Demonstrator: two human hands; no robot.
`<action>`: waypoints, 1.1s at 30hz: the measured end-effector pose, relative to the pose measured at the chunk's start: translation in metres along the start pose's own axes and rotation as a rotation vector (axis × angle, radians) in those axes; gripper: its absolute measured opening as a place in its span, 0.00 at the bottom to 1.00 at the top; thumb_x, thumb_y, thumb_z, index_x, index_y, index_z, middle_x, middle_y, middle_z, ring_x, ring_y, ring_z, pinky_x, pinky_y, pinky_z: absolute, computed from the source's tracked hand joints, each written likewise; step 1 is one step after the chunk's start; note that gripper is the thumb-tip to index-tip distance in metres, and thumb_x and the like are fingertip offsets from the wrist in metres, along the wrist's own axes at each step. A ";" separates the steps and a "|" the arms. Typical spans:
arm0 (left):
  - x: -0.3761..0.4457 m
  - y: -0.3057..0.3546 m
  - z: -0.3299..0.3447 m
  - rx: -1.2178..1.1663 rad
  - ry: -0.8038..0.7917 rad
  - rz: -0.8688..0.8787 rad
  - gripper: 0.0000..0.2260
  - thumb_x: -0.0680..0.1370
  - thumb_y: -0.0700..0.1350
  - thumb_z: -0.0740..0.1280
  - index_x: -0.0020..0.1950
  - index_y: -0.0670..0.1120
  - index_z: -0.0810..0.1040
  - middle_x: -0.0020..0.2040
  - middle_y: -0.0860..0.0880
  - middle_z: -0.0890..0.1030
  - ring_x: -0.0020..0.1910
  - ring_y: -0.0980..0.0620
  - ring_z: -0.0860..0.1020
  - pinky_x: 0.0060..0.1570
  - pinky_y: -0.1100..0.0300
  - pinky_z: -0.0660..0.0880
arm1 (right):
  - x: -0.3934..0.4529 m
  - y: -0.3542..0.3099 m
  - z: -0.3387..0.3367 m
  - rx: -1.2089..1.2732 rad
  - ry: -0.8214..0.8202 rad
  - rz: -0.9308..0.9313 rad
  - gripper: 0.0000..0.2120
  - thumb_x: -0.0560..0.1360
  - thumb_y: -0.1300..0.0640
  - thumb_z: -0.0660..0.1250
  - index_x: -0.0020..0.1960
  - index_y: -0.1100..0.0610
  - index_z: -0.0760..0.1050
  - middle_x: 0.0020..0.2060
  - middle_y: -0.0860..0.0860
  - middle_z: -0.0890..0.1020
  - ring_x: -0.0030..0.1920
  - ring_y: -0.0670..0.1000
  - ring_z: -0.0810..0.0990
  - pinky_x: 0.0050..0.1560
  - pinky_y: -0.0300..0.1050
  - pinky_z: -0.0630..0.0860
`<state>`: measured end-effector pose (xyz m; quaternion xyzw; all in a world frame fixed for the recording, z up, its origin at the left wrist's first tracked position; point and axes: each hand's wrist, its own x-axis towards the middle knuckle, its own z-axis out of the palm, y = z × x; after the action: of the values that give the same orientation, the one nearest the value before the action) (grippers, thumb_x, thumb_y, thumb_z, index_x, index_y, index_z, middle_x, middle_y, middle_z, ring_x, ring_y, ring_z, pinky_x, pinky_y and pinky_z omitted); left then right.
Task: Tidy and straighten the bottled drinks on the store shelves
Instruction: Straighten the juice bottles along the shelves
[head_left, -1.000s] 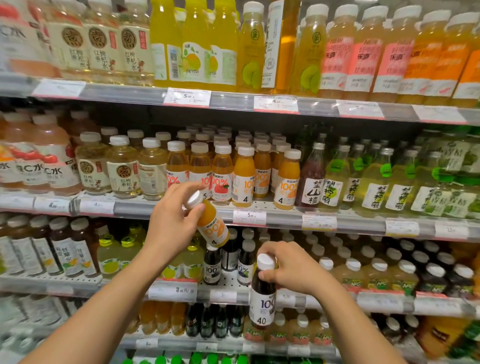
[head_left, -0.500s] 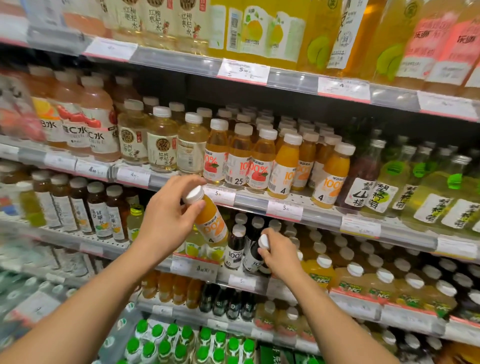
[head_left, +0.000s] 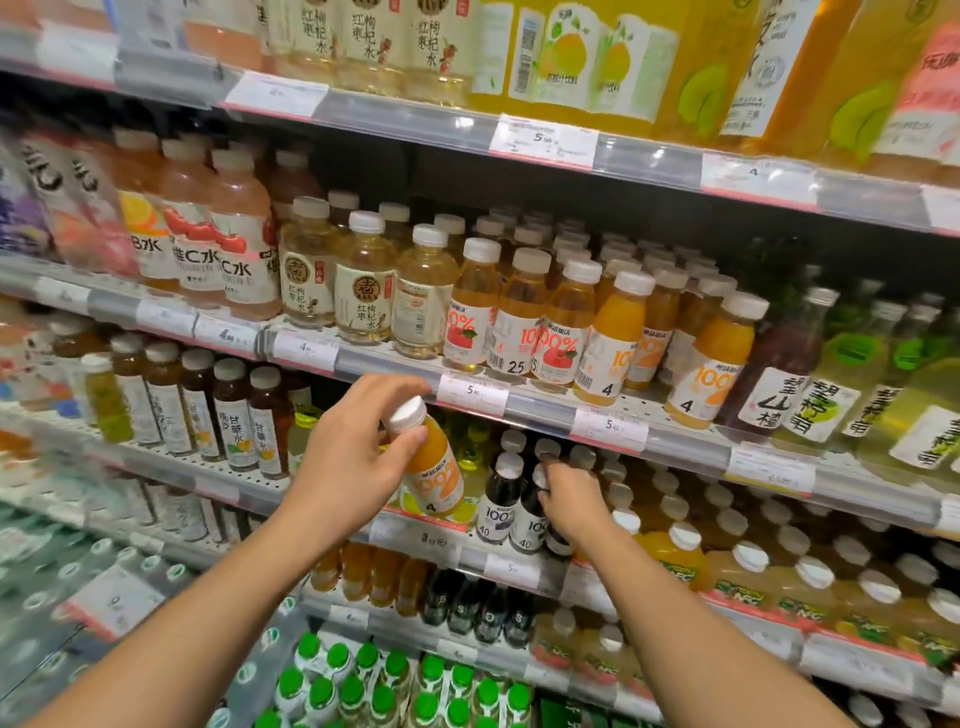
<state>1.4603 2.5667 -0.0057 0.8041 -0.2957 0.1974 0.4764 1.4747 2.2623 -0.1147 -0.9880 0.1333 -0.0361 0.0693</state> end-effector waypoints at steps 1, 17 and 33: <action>0.000 0.001 0.002 -0.006 -0.009 0.003 0.17 0.78 0.41 0.71 0.64 0.55 0.77 0.60 0.58 0.77 0.60 0.60 0.76 0.52 0.54 0.82 | -0.003 -0.001 -0.002 0.013 0.009 0.000 0.21 0.80 0.55 0.66 0.72 0.57 0.70 0.58 0.60 0.83 0.59 0.64 0.81 0.55 0.53 0.77; 0.048 0.099 0.081 -0.094 -0.222 0.183 0.22 0.75 0.49 0.75 0.67 0.58 0.73 0.58 0.64 0.78 0.57 0.63 0.76 0.56 0.58 0.77 | -0.138 0.001 -0.146 0.671 0.285 -0.139 0.31 0.67 0.37 0.75 0.68 0.40 0.73 0.57 0.38 0.81 0.46 0.41 0.80 0.51 0.39 0.77; 0.147 0.149 0.089 0.167 -0.084 0.226 0.16 0.80 0.47 0.68 0.68 0.53 0.76 0.62 0.54 0.80 0.60 0.56 0.77 0.57 0.60 0.74 | -0.056 0.038 -0.235 0.320 0.596 0.093 0.28 0.74 0.38 0.72 0.66 0.54 0.72 0.64 0.54 0.76 0.63 0.57 0.77 0.62 0.56 0.75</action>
<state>1.4743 2.3909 0.1370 0.8100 -0.3867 0.2400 0.3697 1.3896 2.2116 0.1087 -0.9033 0.1851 -0.3408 0.1832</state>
